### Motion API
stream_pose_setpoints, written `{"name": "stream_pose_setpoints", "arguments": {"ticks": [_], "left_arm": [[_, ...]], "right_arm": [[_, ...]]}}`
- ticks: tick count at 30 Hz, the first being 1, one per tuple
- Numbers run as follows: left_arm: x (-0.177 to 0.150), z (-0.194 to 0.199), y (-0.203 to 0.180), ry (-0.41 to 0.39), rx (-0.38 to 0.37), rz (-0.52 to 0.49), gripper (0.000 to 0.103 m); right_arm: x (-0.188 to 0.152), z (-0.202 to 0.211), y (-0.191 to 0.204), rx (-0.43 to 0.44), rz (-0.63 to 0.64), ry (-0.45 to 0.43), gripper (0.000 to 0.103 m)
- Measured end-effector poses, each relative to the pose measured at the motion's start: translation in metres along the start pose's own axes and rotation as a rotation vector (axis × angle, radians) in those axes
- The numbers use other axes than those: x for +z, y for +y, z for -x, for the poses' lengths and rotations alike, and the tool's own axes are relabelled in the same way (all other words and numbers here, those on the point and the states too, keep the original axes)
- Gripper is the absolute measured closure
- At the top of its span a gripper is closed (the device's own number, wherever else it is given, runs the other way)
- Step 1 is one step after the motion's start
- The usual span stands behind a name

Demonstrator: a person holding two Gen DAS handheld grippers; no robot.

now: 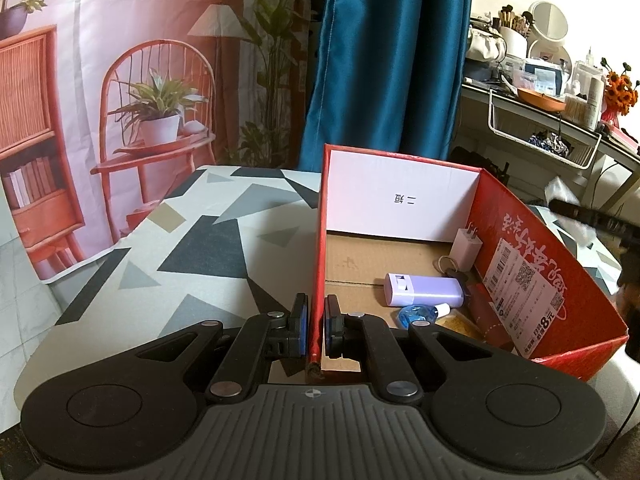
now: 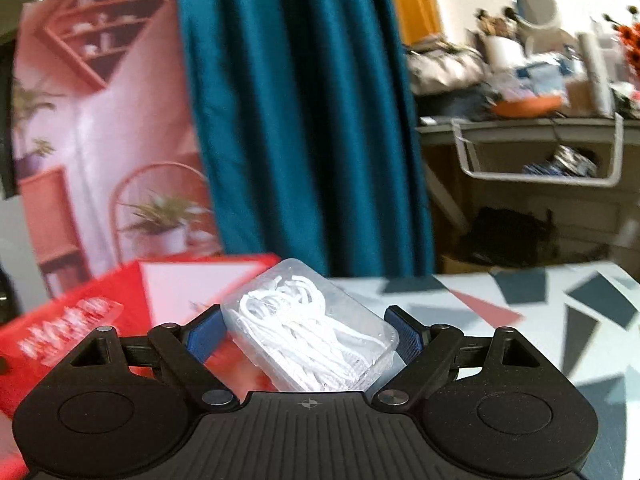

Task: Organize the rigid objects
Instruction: 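Carry the clear earphone box into the red box and release it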

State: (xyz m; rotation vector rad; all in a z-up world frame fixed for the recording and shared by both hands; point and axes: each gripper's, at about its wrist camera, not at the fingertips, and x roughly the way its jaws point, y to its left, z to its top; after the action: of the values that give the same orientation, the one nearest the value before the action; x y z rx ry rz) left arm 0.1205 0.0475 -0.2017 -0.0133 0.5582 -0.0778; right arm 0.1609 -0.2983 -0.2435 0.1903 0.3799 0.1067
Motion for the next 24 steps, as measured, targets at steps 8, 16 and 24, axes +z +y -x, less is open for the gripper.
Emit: {"name": "stream_pose_setpoints", "arguments": {"ticks": [8, 16, 24], "left_arm": [[-0.001, -0.001, 0.001, -0.005, -0.011, 0.008, 0.094], [-0.002, -0.001, 0.001, -0.008, -0.015, 0.013, 0.094], [-0.002, 0.0, 0.001, -0.012, -0.018, 0.014, 0.094]], "right_arm": [[0.022, -0.005, 0.043, 0.163, 0.07, 0.005, 0.02], [0.026, -0.022, 0.073, 0.247, 0.14, 0.069, 0.02], [0.021, -0.037, 0.094, 0.288, 0.209, 0.136, 0.02]]}}
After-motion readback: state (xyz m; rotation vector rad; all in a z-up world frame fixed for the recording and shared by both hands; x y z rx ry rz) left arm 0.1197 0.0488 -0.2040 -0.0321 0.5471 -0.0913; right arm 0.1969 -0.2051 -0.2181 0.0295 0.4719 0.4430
